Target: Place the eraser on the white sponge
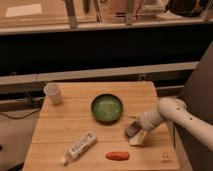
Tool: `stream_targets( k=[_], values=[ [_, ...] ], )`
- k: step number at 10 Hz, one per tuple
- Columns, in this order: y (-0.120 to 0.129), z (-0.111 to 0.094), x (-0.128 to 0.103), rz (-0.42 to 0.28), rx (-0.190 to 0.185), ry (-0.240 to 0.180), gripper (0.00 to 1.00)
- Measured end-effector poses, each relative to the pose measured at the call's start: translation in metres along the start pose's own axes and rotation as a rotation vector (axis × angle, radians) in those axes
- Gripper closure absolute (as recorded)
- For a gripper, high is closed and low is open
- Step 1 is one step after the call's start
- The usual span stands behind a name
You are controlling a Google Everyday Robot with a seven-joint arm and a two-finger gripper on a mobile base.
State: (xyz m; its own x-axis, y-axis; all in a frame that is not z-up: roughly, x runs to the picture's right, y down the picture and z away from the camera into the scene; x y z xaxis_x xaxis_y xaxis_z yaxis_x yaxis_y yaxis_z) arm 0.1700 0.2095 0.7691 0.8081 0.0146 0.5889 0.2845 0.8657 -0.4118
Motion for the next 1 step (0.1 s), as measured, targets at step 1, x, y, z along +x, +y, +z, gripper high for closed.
stream_targets(
  k=[1],
  values=[
    [-0.0016,-0.0043,-0.0014,0.009,0.005,-0.001,0.20]
  ],
)
